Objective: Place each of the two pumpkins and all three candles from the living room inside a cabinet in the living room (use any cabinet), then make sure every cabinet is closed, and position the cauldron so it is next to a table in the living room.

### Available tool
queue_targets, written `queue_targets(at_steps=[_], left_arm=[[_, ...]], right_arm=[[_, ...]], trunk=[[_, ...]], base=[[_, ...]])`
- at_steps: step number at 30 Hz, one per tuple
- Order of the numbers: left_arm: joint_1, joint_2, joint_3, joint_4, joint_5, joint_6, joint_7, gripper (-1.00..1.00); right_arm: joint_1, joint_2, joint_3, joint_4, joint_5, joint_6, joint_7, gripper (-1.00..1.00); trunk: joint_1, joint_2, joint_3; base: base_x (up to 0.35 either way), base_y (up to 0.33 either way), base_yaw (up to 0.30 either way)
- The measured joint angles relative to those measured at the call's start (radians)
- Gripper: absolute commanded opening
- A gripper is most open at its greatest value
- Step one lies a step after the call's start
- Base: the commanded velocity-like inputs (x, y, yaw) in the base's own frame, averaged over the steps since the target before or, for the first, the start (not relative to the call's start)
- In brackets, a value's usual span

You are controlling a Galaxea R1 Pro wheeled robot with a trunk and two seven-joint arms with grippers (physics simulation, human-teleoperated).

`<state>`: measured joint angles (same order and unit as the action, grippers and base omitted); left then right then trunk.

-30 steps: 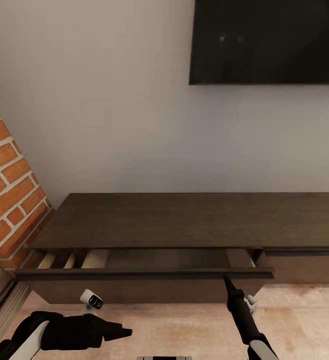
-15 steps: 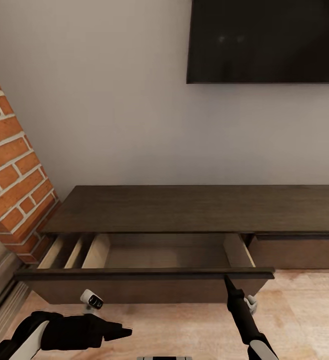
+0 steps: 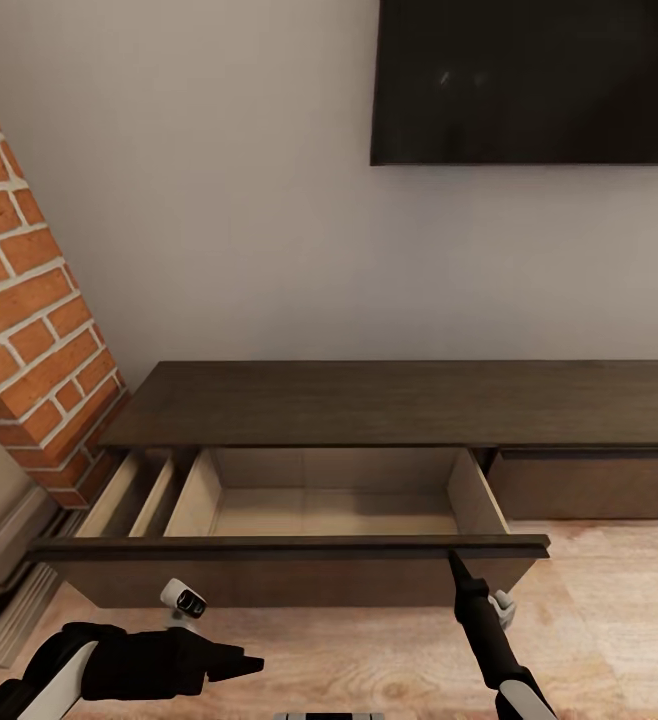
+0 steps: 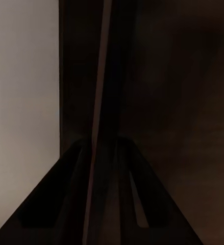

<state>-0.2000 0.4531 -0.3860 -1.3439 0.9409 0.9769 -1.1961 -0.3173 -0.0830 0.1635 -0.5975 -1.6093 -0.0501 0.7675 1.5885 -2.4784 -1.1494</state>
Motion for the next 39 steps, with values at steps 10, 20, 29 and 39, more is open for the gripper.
queue_targets(at_steps=[10, 20, 29, 39], left_arm=[[0.000, 0.000, 0.000, 0.000, 0.001, 0.000, 0.000, 1.00], [0.001, 0.000, 0.000, 0.000, 0.001, 0.000, 0.000, 1.00], [0.000, 0.000, 0.000, 0.000, 0.001, 0.000, 0.000, 1.00], [0.000, 0.000, 0.001, 0.000, 0.001, 0.000, -0.001, 1.00]], right_arm=[[0.000, 0.000, 0.001, 0.000, -0.002, 0.000, 0.000, -1.00], [0.000, 0.000, 0.001, 0.000, -0.002, 0.000, 0.000, -1.00], [0.000, 0.000, 0.001, 0.001, -0.002, 0.000, 0.000, -1.00], [0.000, 0.000, 0.001, 0.000, -0.002, 0.000, 0.000, -1.00]], trunk=[[0.000, 0.000, 0.000], [0.000, 0.000, 0.000], [0.000, 0.000, 0.000], [0.000, 0.000, 0.000]], base=[[-0.121, 0.000, 0.000], [-0.045, 0.000, 0.000], [-0.043, 0.000, 0.000], [-0.011, 0.000, 0.000]])
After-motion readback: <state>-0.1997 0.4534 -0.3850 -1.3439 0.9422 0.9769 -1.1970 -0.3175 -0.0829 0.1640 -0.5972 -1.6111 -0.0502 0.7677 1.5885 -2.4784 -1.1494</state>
